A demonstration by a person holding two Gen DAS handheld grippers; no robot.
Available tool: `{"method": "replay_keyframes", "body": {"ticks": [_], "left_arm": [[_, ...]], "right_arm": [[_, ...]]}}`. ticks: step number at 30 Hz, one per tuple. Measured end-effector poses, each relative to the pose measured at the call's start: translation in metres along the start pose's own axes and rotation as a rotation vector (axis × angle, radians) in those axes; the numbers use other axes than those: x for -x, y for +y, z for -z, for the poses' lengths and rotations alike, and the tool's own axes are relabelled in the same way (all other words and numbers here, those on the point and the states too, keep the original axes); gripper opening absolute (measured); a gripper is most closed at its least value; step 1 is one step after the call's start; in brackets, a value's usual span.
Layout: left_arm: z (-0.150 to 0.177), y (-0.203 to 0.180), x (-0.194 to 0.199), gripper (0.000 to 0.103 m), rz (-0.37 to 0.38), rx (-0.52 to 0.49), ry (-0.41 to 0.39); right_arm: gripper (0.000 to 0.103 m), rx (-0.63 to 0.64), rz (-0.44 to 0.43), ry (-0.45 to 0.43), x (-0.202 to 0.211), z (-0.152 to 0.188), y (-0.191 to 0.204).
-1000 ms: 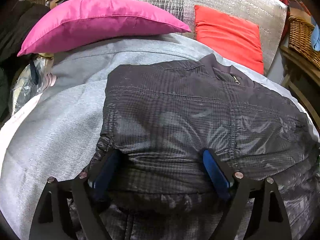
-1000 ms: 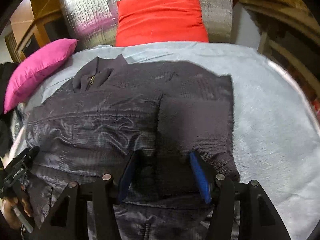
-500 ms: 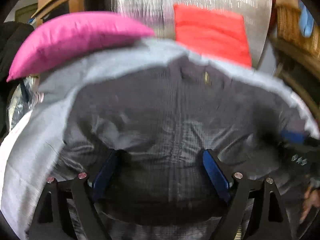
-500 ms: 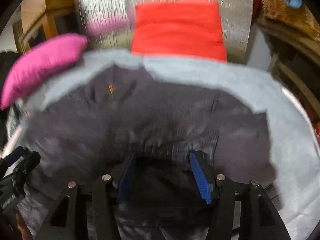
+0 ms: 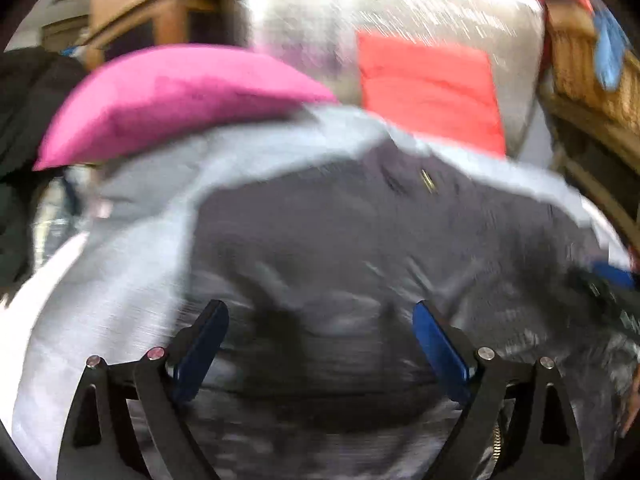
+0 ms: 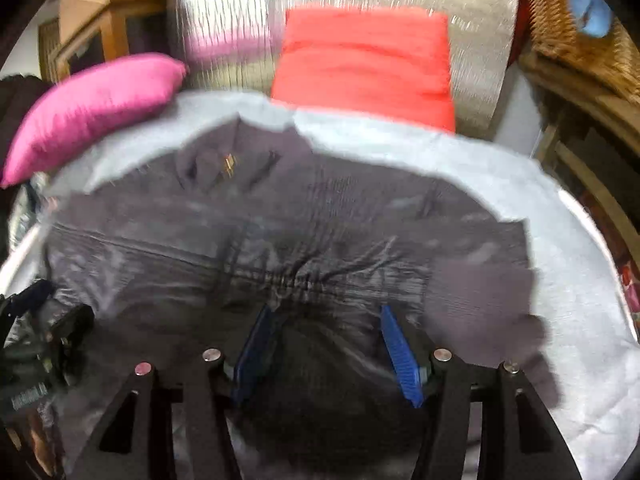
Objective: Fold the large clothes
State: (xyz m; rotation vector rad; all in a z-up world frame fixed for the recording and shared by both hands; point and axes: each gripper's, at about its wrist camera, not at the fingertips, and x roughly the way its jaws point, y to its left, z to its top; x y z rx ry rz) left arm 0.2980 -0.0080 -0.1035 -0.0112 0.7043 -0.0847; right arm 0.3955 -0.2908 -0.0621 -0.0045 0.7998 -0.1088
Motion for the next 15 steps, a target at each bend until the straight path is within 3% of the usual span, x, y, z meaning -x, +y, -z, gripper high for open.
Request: {"method": "replay_keyframes", "body": {"ticks": [2,6,8,12,15], "left_arm": [[-0.003,0.021,0.000,0.093,-0.021,0.057,0.012],[0.013,0.053,-0.040,0.096,-0.096,0.110,0.192],[0.024,0.070,-0.052,0.100,-0.030,0.204,0.217],[0.022,0.067,-0.051,0.102,-0.051,0.194,0.222],[0.012,0.080,-0.041,0.100,0.030,0.270,0.231]], "right_arm": [[0.065,-0.006,-0.019,-0.024,0.017,0.007,-0.004],[0.066,0.012,-0.013,0.025,0.011,0.023,-0.010],[0.067,0.019,-0.007,0.069,-0.003,0.034,-0.013],[0.069,0.039,0.015,0.071,-0.013,0.035,-0.008],[0.069,0.007,-0.012,0.072,-0.006,0.031,-0.014]]}}
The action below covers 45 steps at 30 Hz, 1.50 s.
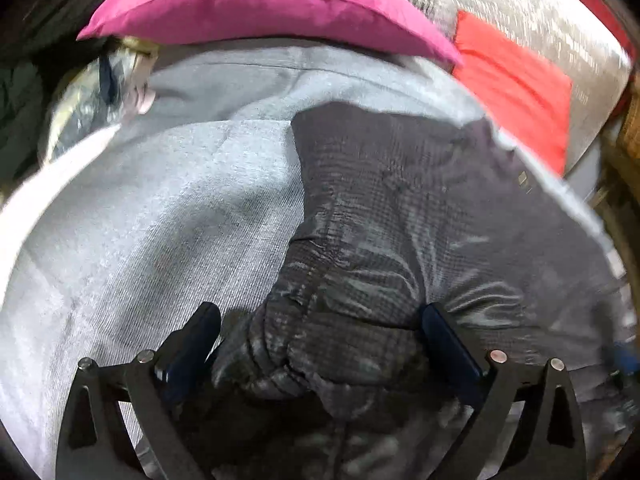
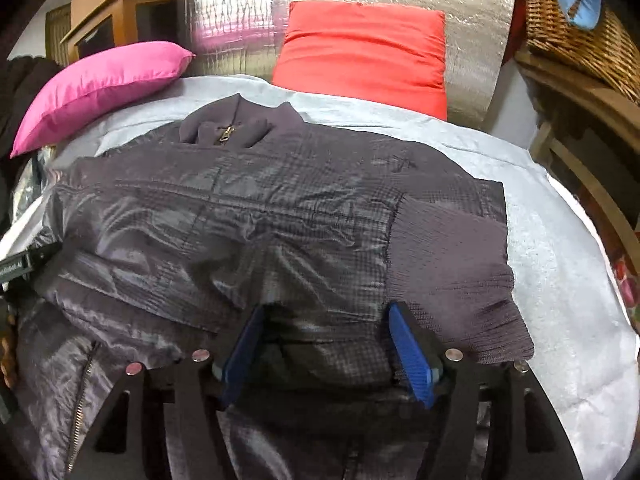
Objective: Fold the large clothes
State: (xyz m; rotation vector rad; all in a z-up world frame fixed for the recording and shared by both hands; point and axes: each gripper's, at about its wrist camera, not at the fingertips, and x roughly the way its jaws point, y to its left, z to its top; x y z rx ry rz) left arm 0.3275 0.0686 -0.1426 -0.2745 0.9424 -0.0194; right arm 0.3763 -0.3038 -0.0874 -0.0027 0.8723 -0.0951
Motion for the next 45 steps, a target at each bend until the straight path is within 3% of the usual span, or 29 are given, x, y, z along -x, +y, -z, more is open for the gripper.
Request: {"method": "replay_keyframes", "body": {"ticks": [4,7,10,12,15,17,22,25,29,31,33,36,41,43,45], "left_arm": [[-0.025,0.027,0.032,0.100,0.147,0.083,-0.089],[-0.051,0.033,0.026,0.100,0.211,0.099,-0.064],[-0.066,0.031,0.008,0.100,0.250,0.094,-0.018],[-0.069,0.025,-0.005,0.100,0.223,0.067,0.003],[-0.066,0.024,-0.032,0.085,0.097,0.044,0.061],[-0.063,0.026,-0.048,0.085,0.087,0.060,0.105],[-0.062,0.008,-0.025,0.085,0.017,-0.025,-0.003],[-0.055,-0.004,0.003,0.085,0.009,-0.056,-0.097],[-0.043,-0.023,0.017,0.085,0.017,-0.124,-0.150],[-0.032,-0.036,0.005,0.085,-0.014,-0.194,-0.105],[-0.020,-0.042,-0.010,0.085,-0.074,-0.258,-0.035],[-0.014,-0.041,0.001,0.085,-0.084,-0.257,-0.074],[0.001,-0.035,0.042,0.087,-0.033,-0.252,-0.164],[0.010,-0.036,0.038,0.090,-0.034,-0.256,-0.146],[0.013,-0.040,0.014,0.090,-0.055,-0.254,-0.065]], "right_arm": [[0.069,-0.038,-0.021,-0.070,0.025,-0.002,-0.013],[0.069,-0.063,-0.052,-0.117,0.038,-0.010,-0.022],[0.069,-0.091,-0.072,-0.109,0.034,-0.020,-0.029],[0.069,-0.128,-0.088,-0.085,0.025,-0.023,-0.038],[0.069,-0.173,-0.092,0.017,-0.004,-0.018,-0.051],[0.069,-0.166,-0.101,0.032,-0.014,-0.013,-0.055],[0.069,-0.156,-0.103,-0.022,0.003,-0.023,-0.055],[0.069,-0.186,-0.095,-0.081,0.014,-0.034,-0.065],[0.069,-0.191,-0.054,-0.059,-0.003,-0.045,-0.073],[0.070,-0.215,-0.031,0.036,-0.033,-0.041,-0.081],[0.071,-0.238,-0.049,0.021,-0.034,-0.035,-0.087],[0.071,-0.249,-0.042,-0.025,-0.010,-0.032,-0.090],[0.071,-0.256,-0.056,-0.122,0.041,-0.014,-0.093],[0.073,-0.265,-0.076,-0.117,0.048,-0.008,-0.091],[0.075,-0.227,-0.068,-0.033,0.028,-0.004,-0.081]]}}
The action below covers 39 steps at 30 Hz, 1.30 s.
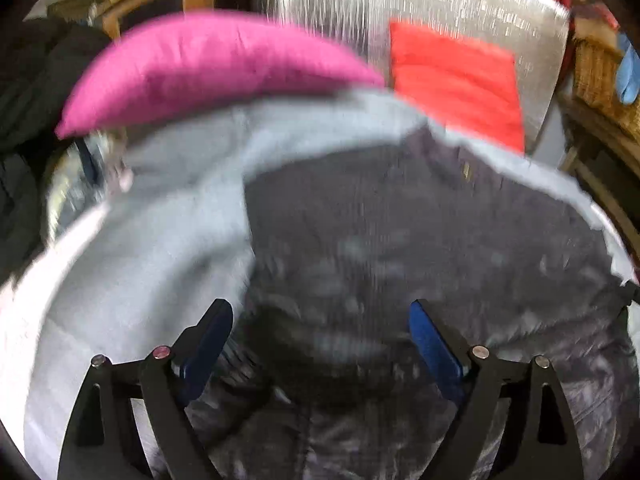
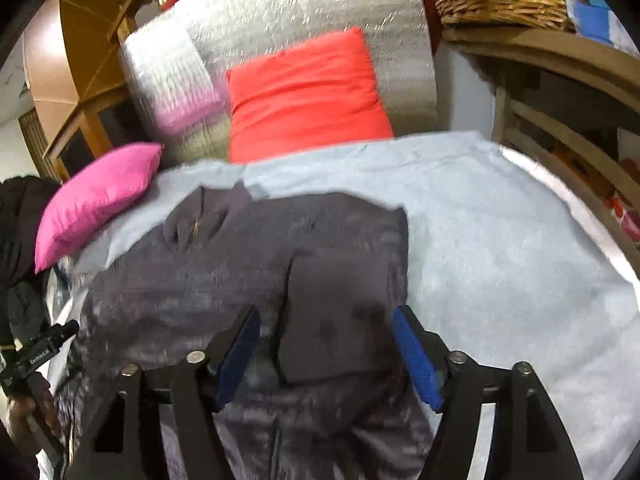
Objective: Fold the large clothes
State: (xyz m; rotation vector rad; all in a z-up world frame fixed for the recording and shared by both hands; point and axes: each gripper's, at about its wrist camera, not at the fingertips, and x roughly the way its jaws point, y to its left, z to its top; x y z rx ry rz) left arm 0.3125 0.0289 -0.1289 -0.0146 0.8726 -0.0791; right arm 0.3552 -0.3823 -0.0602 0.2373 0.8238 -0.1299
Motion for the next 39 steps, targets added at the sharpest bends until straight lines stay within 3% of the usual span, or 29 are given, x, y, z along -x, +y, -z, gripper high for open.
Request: {"method": "replay_keyframes", "body": {"ticks": [2,4,5,8,11,14,17,22,29,32,36,39], "left_arm": [[0.002,-0.003,-0.008,0.091,-0.023,-0.006,0.025],[-0.002,-0.003,0.008,0.091,-0.042,-0.005,0.032],[-0.002,-0.002,0.017,0.091,-0.017,0.000,0.031],[0.007,0.008,0.062,0.091,0.028,0.001,-0.046],[0.041,0.027,0.108,0.091,0.069,0.042,-0.077],[0.078,0.050,0.139,0.091,0.103,0.110,-0.090],[0.120,0.079,0.172,0.091,0.080,0.222,-0.115],[0.167,0.105,0.189,0.091,0.085,0.329,-0.067],[0.210,0.119,0.187,0.091,0.090,0.393,0.022],[0.223,0.121,0.185,0.091,0.097,0.410,0.050],[0.237,0.121,0.178,0.091,0.106,0.409,0.087],[0.243,0.119,0.179,0.091,0.125,0.408,0.094]], "right_arm": [[0.076,0.037,0.040,0.094,-0.021,0.007,0.002],[0.076,0.000,0.060,0.075,-0.006,0.007,-0.001],[0.076,-0.025,0.040,0.056,0.008,0.005,-0.002],[0.076,-0.037,0.027,-0.046,0.058,0.014,-0.004],[0.076,-0.069,-0.006,-0.066,0.095,0.047,-0.013],[0.076,-0.140,-0.023,-0.042,0.126,0.102,-0.031],[0.076,-0.223,-0.008,-0.004,0.150,0.154,-0.049],[0.076,-0.319,-0.032,0.014,0.185,0.214,-0.057],[0.076,-0.357,-0.107,0.087,0.188,0.256,-0.053],[0.076,-0.385,-0.139,0.138,0.179,0.270,-0.052],[0.078,-0.385,-0.140,0.126,0.180,0.273,-0.048],[0.079,-0.403,-0.190,0.124,0.181,0.272,-0.047]]}}
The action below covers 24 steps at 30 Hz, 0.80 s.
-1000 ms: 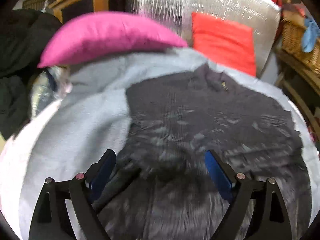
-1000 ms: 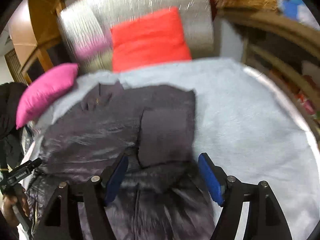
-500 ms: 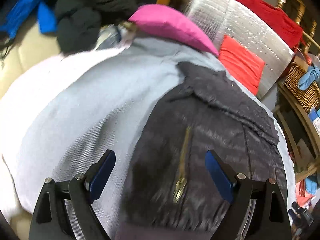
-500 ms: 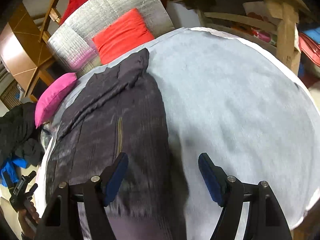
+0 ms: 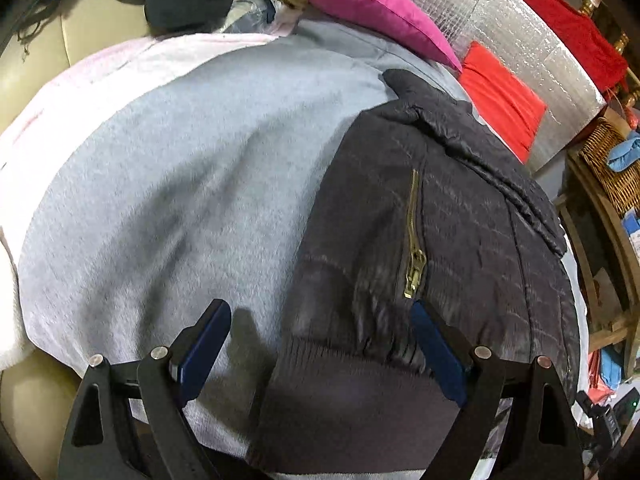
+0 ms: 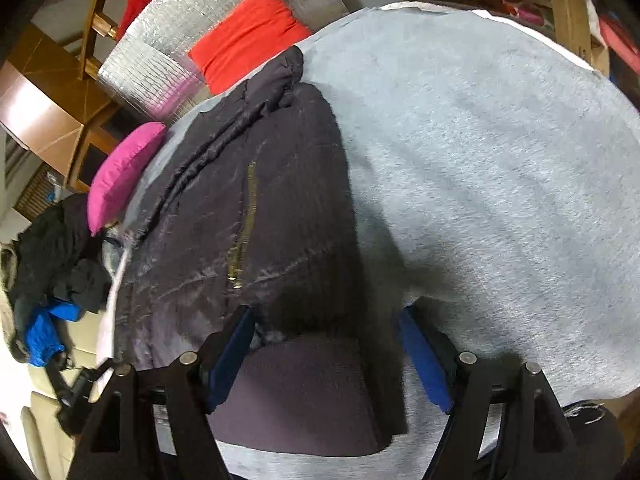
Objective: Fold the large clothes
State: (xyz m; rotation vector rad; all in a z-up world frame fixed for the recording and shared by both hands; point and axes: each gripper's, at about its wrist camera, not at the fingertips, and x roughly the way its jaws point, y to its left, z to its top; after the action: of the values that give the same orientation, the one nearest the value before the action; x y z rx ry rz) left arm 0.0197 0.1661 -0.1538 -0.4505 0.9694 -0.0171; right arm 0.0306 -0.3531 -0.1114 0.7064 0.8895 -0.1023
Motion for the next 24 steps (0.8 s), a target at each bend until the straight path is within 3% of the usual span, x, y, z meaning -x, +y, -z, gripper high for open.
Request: {"method": "replay_keyframes", "body": {"ticks": [8,10,12,14,15,16,18,22,24], "left_arm": [[0.007,0.006,-0.002,0.091,0.071,0.027,0.045],[0.007,0.009,-0.003,0.091,0.090,0.051,0.046],[0.008,0.008,-0.003,0.090,0.090,0.047,0.046],[0.009,0.004,-0.002,0.081,0.062,0.019,0.048],[0.009,0.002,-0.003,0.066,0.043,0.007,0.048],[0.009,0.000,-0.003,0.057,0.022,-0.006,0.045],[0.009,-0.001,-0.002,0.053,0.026,-0.016,0.041],[0.010,-0.003,0.000,0.053,0.013,-0.024,0.037],[0.010,-0.003,-0.002,0.062,0.023,-0.012,0.040]], "right_arm": [[0.076,-0.038,-0.115,0.014,-0.003,0.014,-0.006],[0.072,-0.051,-0.133,0.024,-0.003,0.014,-0.012],[0.057,-0.066,-0.139,0.031,-0.003,0.015,-0.017],[0.037,-0.089,-0.141,0.042,-0.003,0.016,-0.022],[0.035,-0.108,-0.159,0.050,-0.005,0.016,-0.025],[0.034,-0.118,-0.166,0.052,-0.005,0.016,-0.027],[0.032,-0.116,-0.167,0.055,-0.004,0.015,-0.026],[0.032,-0.113,-0.157,0.064,-0.005,0.014,-0.025],[0.035,-0.151,-0.178,0.072,-0.007,0.014,-0.032]]}}
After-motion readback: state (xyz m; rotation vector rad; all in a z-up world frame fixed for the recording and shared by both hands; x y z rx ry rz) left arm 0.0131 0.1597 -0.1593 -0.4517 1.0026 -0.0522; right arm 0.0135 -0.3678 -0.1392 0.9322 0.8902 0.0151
